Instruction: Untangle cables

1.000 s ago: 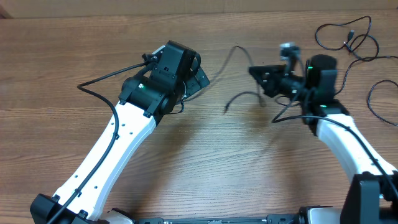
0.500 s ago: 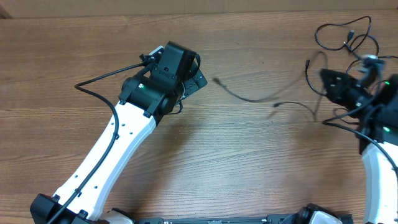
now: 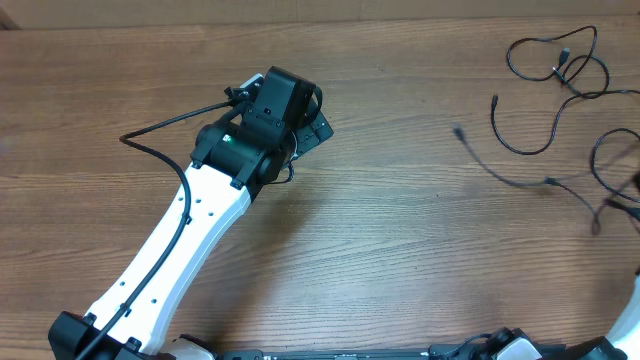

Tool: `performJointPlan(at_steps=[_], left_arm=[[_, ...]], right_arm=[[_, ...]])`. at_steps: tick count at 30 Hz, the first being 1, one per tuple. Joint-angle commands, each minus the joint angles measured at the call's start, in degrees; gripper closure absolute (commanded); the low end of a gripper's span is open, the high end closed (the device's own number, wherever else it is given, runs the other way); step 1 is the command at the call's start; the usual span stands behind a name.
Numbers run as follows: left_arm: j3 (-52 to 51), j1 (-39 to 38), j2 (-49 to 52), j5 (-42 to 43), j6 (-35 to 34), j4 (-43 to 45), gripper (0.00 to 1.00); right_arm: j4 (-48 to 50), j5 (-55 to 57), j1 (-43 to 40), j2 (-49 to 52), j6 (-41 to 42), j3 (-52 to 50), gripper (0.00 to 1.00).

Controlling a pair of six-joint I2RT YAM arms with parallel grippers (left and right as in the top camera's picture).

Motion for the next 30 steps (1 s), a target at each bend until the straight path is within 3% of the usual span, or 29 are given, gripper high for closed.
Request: performJointPlan(at_steps=[1, 11, 14, 15, 17, 20, 22, 27, 30], left_arm=[[0.83, -0.37, -0.02, -1.20, 0.46, 0.00, 0.00], [0.83, -0.37, -0.02, -1.20, 0.46, 0.00, 0.00], [0.83, -0.37, -0.02, -1.20, 0.44, 0.00, 0.00], [0.83, -0.37, -0.02, -1.20, 0.44, 0.00, 0.00], [0.83, -0.37, -0.02, -1.20, 0.44, 0.00, 0.00], [0.83, -0.37, -0.02, -1.20, 0.44, 0.02, 0.00], [0.83, -0.37, -0.02, -1.20, 0.46, 0.00, 0.01], [0.83, -0.37, -0.02, -1.20, 0.46, 0.00, 0.00], [0.83, -0.37, -0.02, -1.20, 0.44, 0.00, 0.00]], right_arm=[[4.52, 3.67, -4.63, -1.01, 10.36, 0.33, 0.96], [5.46, 8.85, -7.63, 0.92, 12.35, 0.31, 0.93], [5.44, 8.85, -7.63, 2.19, 12.35, 0.33, 0.65], [5.33, 8.83, -7.63, 2.91, 12.35, 0.33, 0.48], [5.22, 8.81, -7.63, 3.96, 12.35, 0.33, 0.26], [5.46, 7.10, -7.63, 4.66, 12.35, 0.33, 0.04], [7.32, 2.32, -7.63, 4.66, 12.33, 0.33, 0.00], [11.85, -9.68, -7.13, 4.63, 11.45, 0.33, 0.00], [10.21, -14.43, -4.24, 4.57, 2.99, 0.33, 0.00]])
